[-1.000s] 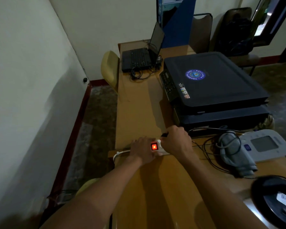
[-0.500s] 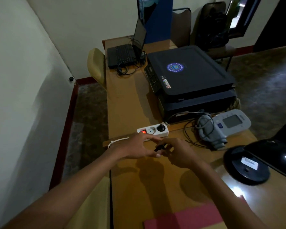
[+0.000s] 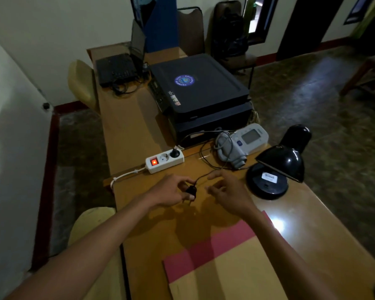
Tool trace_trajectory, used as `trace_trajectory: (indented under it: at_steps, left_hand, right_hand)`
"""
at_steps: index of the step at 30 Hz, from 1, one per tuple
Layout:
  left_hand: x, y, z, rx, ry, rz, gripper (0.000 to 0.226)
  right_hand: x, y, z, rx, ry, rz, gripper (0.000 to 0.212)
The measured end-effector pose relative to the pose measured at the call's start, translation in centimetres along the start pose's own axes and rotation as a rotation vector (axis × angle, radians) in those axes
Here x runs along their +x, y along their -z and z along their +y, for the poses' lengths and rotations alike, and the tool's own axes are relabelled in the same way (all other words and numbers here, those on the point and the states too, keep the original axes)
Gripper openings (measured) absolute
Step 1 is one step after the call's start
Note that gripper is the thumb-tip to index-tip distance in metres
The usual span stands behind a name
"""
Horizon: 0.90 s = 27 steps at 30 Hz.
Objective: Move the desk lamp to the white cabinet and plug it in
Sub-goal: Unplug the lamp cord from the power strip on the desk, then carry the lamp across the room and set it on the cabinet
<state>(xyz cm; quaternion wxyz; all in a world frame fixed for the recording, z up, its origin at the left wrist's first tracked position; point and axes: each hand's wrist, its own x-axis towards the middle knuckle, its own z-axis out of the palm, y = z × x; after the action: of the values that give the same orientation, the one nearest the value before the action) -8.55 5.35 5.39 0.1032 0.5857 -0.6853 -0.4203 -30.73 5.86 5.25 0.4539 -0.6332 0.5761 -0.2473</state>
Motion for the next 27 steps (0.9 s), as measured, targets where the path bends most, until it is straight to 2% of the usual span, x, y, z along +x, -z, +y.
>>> trace_trajectory:
  at_steps: [3, 5, 6, 9, 11, 15, 23, 27]
  left_hand:
    - [0.2, -0.7, 0.2, -0.028, 0.014, -0.016, 0.038]
    - [0.5, -1.1, 0.5, -0.037, 0.005, -0.012, 0.033]
    - [0.7, -1.3, 0.7, -0.038, -0.004, -0.007, 0.030]
    - [1.3, -1.6, 1.3, -0.043, -0.035, 0.019, 0.024]
    - [1.7, -1.6, 1.6, -0.044, -0.044, 0.037, 0.023]
    - [2.5, -1.9, 1.4, -0.040, -0.043, 0.047, 0.021]
    - [3.6, -3.9, 0.8, -0.071, -0.041, 0.070, 0.017]
    - [3.3, -4.4, 0.6, -0.092, -0.039, 0.094, 0.018]
  right_hand:
    - [-0.5, 1.2, 3.7, -0.068, -0.123, 0.440, 0.020]
    - [-0.4, 2.4, 6.3, -0.081, -0.217, 0.715, 0.039]
    - [0.0, 3.0, 7.7, -0.126, -0.308, 0.775, 0.056]
    - [1.9, 5.0, 11.0, -0.256, -0.560, 0.690, 0.117]
    - [3.1, 5.8, 12.4, -0.234, -0.563, 0.584, 0.132]
    - [4.8, 6.1, 14.1, -0.241, -0.481, 0.542, 0.134]
    - [5.2, 4.8, 16.6, -0.289, -0.335, 0.757, 0.102]
    - [5.5, 4.7, 16.8, -0.292, -0.321, 0.808, 0.098]
